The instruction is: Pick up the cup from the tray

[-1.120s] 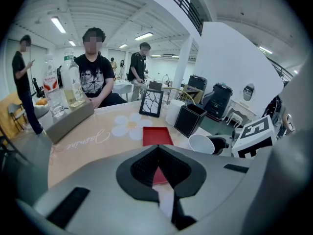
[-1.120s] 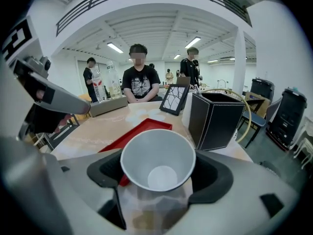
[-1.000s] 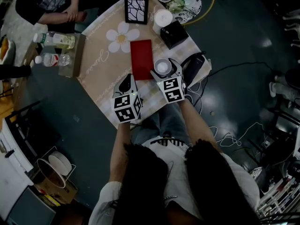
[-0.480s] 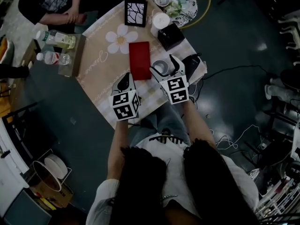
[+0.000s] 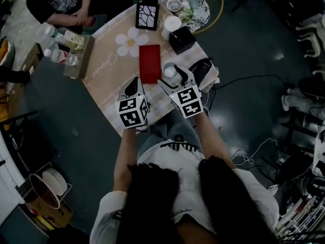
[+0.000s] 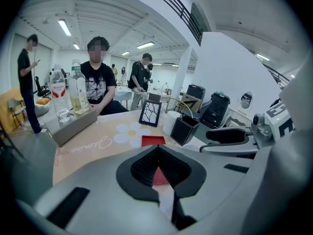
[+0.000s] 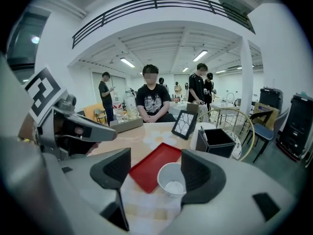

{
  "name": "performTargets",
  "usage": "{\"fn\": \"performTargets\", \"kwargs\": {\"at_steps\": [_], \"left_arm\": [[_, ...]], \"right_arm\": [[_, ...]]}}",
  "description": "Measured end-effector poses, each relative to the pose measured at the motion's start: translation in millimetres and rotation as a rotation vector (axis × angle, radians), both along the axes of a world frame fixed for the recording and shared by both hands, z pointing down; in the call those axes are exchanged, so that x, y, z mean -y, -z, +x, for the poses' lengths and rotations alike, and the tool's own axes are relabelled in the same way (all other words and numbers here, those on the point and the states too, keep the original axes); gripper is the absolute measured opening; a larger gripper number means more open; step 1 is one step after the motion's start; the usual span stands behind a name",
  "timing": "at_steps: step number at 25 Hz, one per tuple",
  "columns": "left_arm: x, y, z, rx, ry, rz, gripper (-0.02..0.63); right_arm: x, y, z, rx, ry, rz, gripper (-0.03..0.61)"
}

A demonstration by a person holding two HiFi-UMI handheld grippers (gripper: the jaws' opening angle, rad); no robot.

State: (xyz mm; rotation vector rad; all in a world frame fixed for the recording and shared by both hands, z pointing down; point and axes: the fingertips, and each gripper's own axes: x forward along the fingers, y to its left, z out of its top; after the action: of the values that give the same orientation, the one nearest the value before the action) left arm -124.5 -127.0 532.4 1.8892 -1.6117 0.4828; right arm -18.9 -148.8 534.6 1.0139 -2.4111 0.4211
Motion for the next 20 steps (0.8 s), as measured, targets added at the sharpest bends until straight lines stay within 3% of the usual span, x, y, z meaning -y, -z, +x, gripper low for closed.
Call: {"fn": "performTargets", "kwargs": {"at_steps": [5, 9, 13, 20], "left_arm": [[-15.5, 10.7, -2.9, -0.013, 0.007, 0.029, 0.008], [-30.8, 20.0, -6.0, -0.016, 0.012, 0.064, 0.008], [-40.3, 29.6, -10.9, -0.023, 0.023, 0.089, 0.007], [-57.5, 35.8, -14.4, -0.038, 0.032, 0.105, 0.008]], "right_arm": [[-19.2, 18.8, -3.9, 0.005, -0.005, 0.038, 0.244], [-28.9, 32.0, -6.0, -0.018, -0.040, 0.098, 0.046], [-42.2, 37.0, -15.0, 0.009, -0.034, 0.083, 0.008], [-68.9, 33.4, -18.6, 0.063, -0.043, 0.027, 0.006]]}}
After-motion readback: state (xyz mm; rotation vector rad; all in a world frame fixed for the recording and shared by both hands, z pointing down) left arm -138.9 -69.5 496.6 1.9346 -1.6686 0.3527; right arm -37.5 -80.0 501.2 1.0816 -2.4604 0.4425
